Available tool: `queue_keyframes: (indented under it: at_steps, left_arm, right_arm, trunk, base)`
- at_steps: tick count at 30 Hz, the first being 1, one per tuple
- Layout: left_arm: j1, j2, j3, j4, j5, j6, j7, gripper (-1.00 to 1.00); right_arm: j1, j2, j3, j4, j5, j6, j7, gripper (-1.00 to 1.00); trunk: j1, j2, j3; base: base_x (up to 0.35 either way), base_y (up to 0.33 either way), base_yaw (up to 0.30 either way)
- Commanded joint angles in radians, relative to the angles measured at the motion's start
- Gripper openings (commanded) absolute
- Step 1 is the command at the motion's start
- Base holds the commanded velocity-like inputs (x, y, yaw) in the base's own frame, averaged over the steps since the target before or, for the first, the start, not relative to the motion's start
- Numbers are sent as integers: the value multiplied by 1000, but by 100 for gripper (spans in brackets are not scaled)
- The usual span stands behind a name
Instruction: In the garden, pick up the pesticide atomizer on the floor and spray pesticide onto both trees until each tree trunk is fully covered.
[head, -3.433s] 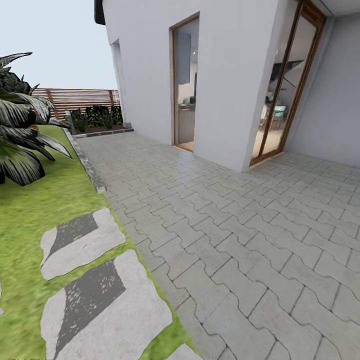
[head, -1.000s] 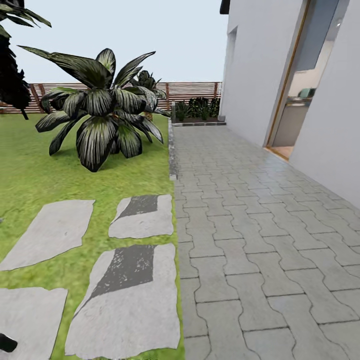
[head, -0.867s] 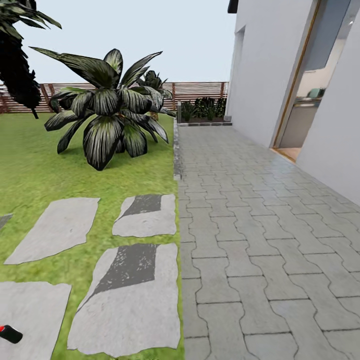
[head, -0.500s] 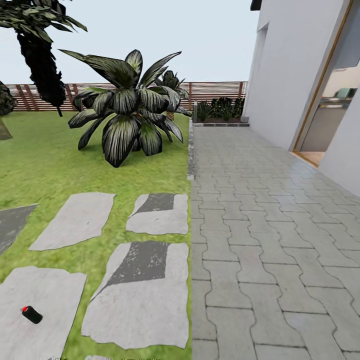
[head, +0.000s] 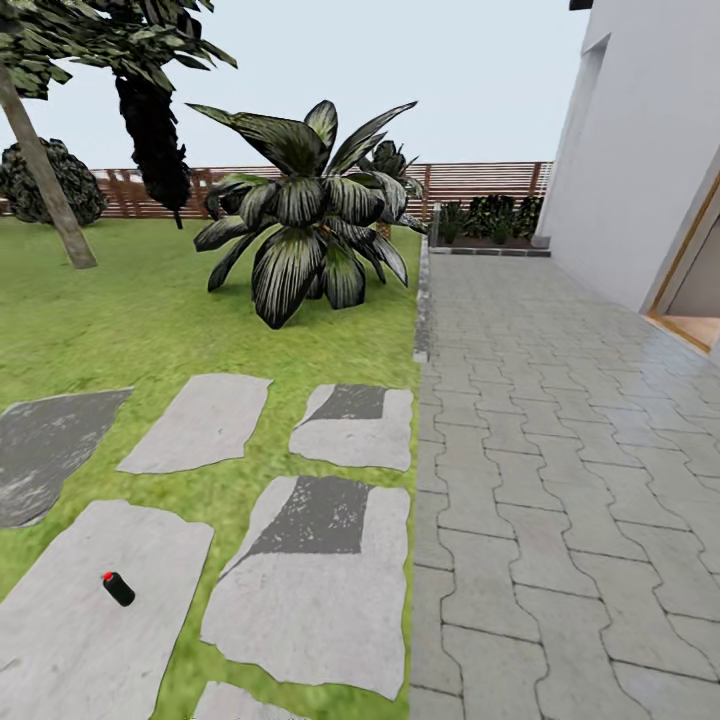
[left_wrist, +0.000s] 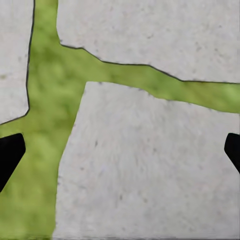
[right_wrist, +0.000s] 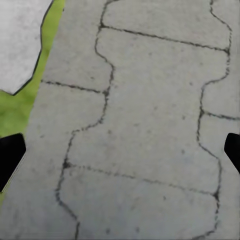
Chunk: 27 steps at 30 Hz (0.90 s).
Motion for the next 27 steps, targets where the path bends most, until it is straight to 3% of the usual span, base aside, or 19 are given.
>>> queue_keyframes:
  at_steps: [1,27]
  left_arm:
    - [-1,0,-1,1,1,-3,2,100]
    - [-1,0,-1,1,1,-3,2,100]
  right_arm:
    - [0,0,0,0,1,-3,0,100]
    - [0,0,0,0,1,-3,0,100]
  trunk:
    - [0,0,-1]
    - [0,0,-1]
  base:
    - [0,0,277]
    - [4,-1,277]
